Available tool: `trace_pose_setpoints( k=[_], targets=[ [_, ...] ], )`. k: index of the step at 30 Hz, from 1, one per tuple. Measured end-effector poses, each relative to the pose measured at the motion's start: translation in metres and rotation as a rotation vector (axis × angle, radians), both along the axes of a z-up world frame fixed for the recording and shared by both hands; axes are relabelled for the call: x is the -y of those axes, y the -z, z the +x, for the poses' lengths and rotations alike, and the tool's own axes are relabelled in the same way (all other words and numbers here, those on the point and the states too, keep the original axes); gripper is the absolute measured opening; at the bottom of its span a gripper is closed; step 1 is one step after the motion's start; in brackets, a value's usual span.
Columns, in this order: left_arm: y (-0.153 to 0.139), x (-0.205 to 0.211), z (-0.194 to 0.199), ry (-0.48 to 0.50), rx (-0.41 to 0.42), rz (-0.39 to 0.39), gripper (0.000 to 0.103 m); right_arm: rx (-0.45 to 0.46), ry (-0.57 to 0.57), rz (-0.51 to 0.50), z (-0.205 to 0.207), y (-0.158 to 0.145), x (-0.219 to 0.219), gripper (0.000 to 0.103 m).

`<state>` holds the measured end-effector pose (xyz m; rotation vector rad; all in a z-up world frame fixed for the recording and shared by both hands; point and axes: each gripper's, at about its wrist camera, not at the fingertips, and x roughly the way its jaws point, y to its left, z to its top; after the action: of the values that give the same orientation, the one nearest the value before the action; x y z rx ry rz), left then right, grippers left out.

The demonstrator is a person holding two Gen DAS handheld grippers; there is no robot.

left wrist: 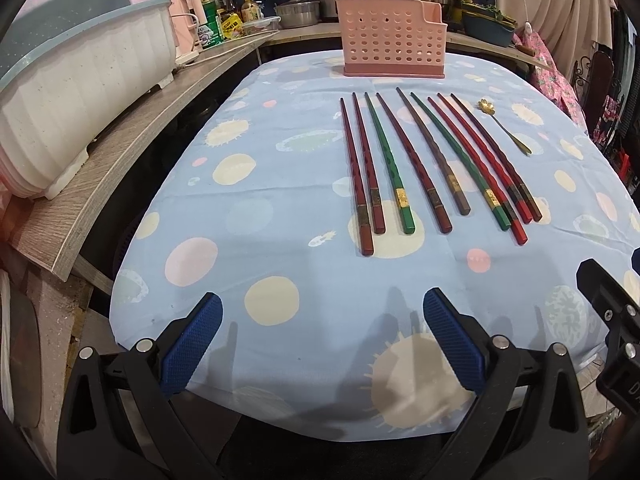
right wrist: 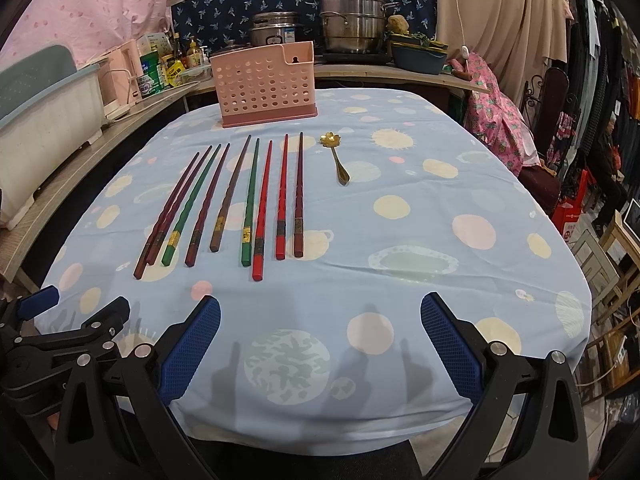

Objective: Organize utensils

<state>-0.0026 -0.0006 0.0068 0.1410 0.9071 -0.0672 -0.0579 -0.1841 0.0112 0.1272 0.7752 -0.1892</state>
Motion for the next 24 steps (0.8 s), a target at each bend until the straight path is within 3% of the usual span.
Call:
trace_pose_setpoints(
  k=[13,24],
  targets=[
    [-0.0016,0.0022,-0.002,0.01,0.024,0.007,0.096,0.001,0.0,0.001,-0.0001,-0.0001,0.0004,0.096],
    [-0.0064,0.0038,-0.0052,0.016,0.091,-0.002,0.096,0.002,0.0,0.003,-0.0003,0.0,0.0009,0.096]
  ],
)
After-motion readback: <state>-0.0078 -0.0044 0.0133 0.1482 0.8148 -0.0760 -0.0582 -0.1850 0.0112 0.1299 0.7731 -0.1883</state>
